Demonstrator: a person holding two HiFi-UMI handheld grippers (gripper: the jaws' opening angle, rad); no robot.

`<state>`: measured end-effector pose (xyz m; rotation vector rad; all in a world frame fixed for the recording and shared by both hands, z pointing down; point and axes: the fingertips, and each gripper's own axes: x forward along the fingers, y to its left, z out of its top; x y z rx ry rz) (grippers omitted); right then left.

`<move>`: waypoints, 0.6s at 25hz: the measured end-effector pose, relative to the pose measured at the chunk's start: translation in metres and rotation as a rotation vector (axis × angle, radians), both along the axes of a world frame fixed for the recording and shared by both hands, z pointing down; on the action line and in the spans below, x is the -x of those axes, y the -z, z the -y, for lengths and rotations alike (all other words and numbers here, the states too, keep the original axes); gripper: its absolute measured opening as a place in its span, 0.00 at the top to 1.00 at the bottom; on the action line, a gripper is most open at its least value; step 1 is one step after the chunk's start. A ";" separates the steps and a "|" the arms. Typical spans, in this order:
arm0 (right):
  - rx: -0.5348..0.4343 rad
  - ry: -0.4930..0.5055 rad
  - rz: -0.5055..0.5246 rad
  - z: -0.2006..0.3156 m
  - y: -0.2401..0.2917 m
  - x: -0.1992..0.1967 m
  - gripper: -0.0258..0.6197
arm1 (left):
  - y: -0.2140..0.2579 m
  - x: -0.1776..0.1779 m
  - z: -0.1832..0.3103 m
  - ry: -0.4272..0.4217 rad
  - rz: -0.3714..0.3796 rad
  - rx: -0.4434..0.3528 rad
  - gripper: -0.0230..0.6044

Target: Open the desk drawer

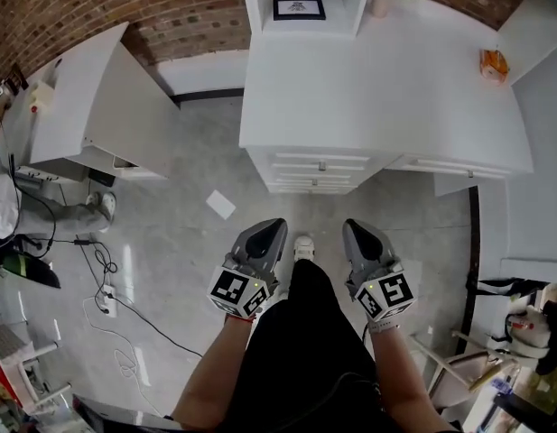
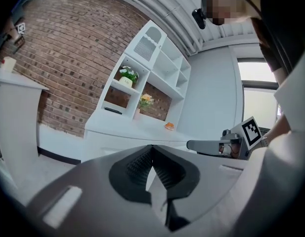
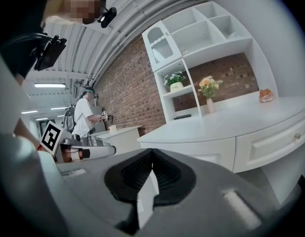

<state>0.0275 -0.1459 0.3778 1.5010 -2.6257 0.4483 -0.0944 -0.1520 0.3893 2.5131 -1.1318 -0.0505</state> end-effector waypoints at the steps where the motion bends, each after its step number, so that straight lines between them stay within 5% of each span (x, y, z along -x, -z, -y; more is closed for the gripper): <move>1: 0.003 -0.004 0.012 0.006 -0.007 0.001 0.96 | -0.008 -0.003 0.004 -0.008 0.007 0.001 0.96; 15: -0.020 -0.037 -0.056 0.069 -0.097 0.007 0.96 | -0.091 -0.024 0.060 0.011 -0.002 0.009 0.96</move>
